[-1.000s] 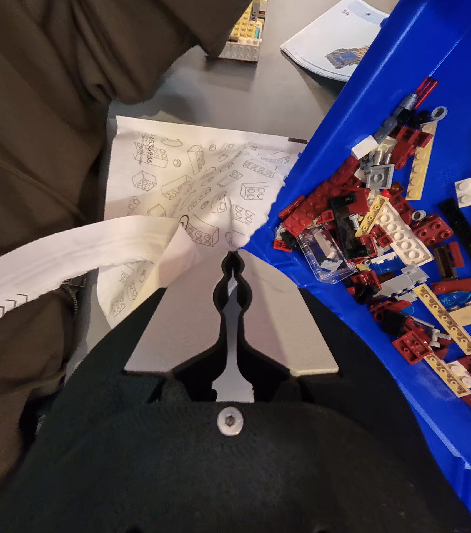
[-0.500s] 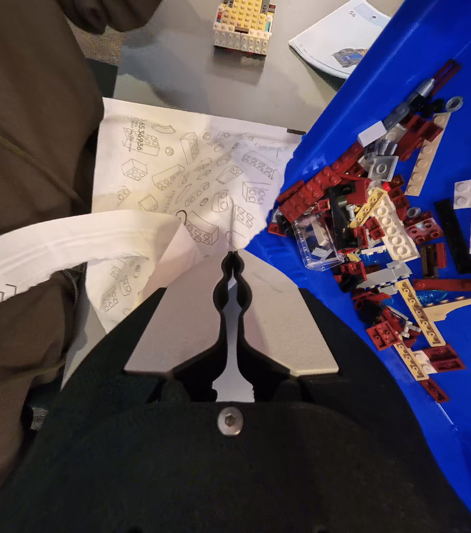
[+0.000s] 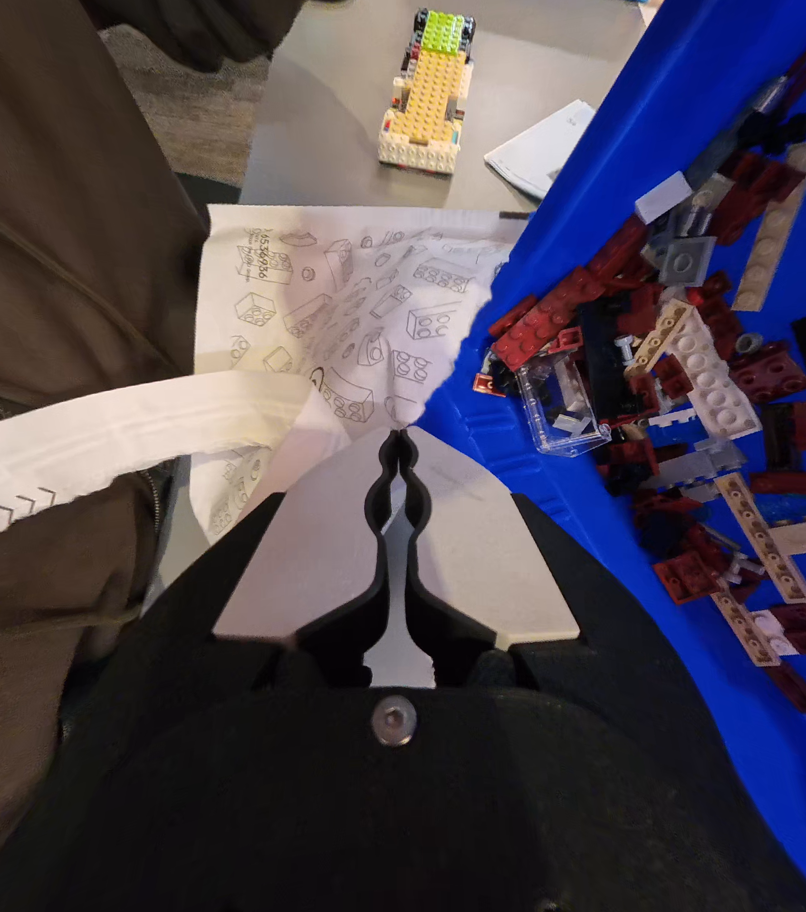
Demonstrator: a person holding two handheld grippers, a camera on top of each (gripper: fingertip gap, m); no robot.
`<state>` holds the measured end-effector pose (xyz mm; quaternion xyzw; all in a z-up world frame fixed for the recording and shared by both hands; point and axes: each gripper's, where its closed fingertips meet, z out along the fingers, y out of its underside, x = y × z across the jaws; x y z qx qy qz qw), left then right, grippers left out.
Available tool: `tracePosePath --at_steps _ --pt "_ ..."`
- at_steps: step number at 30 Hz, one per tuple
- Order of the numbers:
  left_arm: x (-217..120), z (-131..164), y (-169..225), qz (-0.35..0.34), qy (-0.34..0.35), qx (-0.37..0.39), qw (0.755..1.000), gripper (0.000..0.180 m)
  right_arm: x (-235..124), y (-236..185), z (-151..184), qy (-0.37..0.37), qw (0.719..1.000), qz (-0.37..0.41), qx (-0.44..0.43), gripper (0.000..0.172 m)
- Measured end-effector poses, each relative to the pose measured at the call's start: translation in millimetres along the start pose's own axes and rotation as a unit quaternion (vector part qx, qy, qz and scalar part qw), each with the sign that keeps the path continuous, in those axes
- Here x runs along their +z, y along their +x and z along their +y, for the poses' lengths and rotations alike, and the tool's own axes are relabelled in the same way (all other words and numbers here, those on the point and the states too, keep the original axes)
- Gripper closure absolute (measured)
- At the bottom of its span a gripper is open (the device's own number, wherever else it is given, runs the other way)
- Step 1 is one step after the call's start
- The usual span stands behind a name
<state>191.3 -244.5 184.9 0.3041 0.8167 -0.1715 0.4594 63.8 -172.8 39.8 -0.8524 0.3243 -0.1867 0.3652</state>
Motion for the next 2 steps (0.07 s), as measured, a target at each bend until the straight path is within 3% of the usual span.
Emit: tracePosePath --at_steps 1,2 --pt "-2.6 -1.0 -1.0 0.000 -0.003 0.006 1.000 0.170 -1.1 -2.0 -1.8 0.004 1.000 0.000 -0.003 0.172" --pt "-5.7 -2.4 -1.8 -0.001 -0.005 0.011 1.000 0.170 -2.6 -4.1 -3.3 0.006 1.000 0.000 -0.009 0.172"
